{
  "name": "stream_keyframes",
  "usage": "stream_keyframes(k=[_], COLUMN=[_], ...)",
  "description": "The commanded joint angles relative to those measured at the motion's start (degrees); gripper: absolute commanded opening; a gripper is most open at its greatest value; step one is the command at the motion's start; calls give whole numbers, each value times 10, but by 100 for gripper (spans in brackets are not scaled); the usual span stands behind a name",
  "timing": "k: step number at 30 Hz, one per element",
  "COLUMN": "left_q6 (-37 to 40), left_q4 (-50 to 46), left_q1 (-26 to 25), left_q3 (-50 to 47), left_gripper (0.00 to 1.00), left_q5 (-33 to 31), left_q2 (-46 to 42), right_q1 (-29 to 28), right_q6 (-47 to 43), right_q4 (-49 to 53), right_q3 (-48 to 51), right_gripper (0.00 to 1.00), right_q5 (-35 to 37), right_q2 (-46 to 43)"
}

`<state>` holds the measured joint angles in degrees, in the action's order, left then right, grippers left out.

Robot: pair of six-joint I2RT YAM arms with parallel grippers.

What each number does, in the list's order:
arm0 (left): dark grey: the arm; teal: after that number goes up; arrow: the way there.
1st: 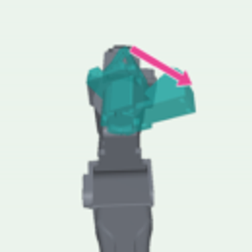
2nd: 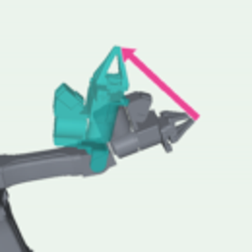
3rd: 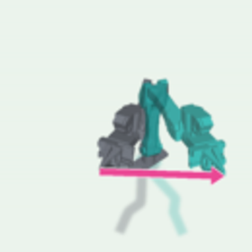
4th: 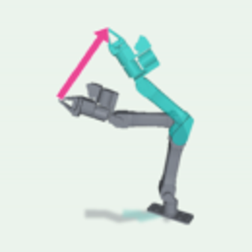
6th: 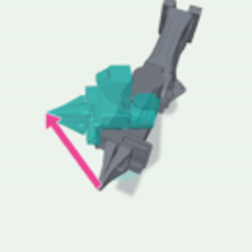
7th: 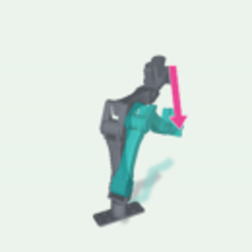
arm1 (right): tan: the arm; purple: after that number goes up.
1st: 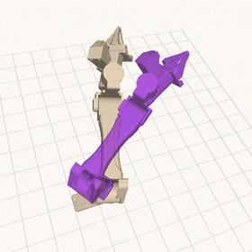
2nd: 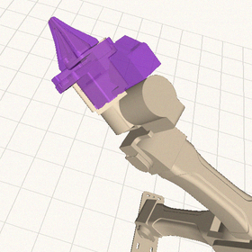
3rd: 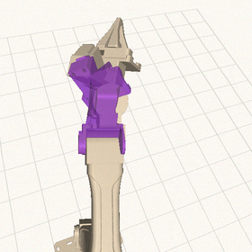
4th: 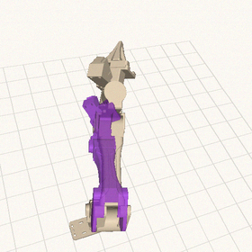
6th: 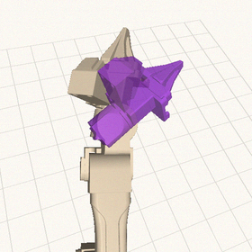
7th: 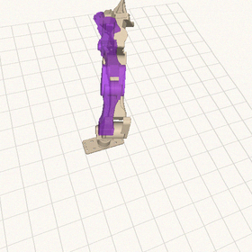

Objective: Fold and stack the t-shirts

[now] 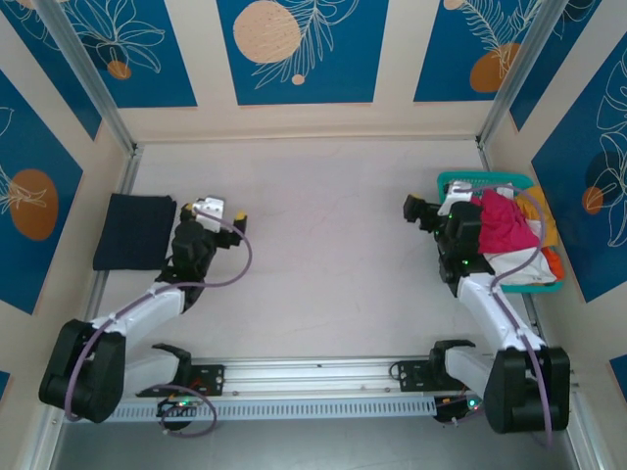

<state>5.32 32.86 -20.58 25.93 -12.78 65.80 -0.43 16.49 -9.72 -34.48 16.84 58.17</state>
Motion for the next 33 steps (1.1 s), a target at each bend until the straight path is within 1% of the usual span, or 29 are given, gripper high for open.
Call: stream_keyframes(k=[1, 4, 7, 8, 10, 13, 15, 19, 21, 23, 25, 27, 28, 31, 32, 33], left_q6=[20, 39, 61, 68, 80, 75, 69, 55, 48, 47, 44, 40, 38, 38, 38, 40], left_q4=[-73, -94, -120, -131, -143, -130, -117, -63, -41, -40, -37, -33, -31, -33, -33, -34], left_q1=[-74, -156, -234, -252, -289, -319, -331, -343, -344, -344, -345, -345, -345, -346, -345, -345], left_q3=[32, 59, 96, 108, 129, 147, 158, 164, 163, 166, 165, 161, 159, 157, 157, 157], left_gripper=[100, 100, 100, 100, 100, 100, 100, 100, 100, 100, 100, 100, 100, 100, 100, 100], left_q5=[-9, 16, 40, 53, 99, 158, 177, 197, 201, 202, 200, 198, 197, 199, 199, 200], left_q2=[-14, -3, 21, 29, 47, 68, 82, 96, 101, 105, 108, 108, 109, 110, 110, 111], right_q1=[40, 84, 129, 142, 170, 201, 217, 233, 235, 235, 235, 235, 234, 232, 232, 233], right_q6=[99, 127, 137, 139, 138, 128, 124, 108, 95, 93, 95, 99, 100, 97, 93, 91], right_q4=[205, 294, 343, 352, 368, 374, 372, 357, 360, 372, 374, 374, 374, 367, 365, 361], right_q3=[-59, -100, -123, -126, -131, -138, -143, -158, -171, -185, -191, -196, -199, -214, -220, -224], right_gripper=[99, 100, 99, 98, 98, 98, 97, 86, 75, 51, 22, 2, 0, 0, 5, 21], right_q5=[55, 53, 40, 38, 26, 19, 8, -27, -43, -50, -54, -49, -44, -33, -29, -24], right_q2=[-22, -16, -2, 4, 20, 48, 72, 123, 147, 162, 154, 135, 121, 82, 75, 71])
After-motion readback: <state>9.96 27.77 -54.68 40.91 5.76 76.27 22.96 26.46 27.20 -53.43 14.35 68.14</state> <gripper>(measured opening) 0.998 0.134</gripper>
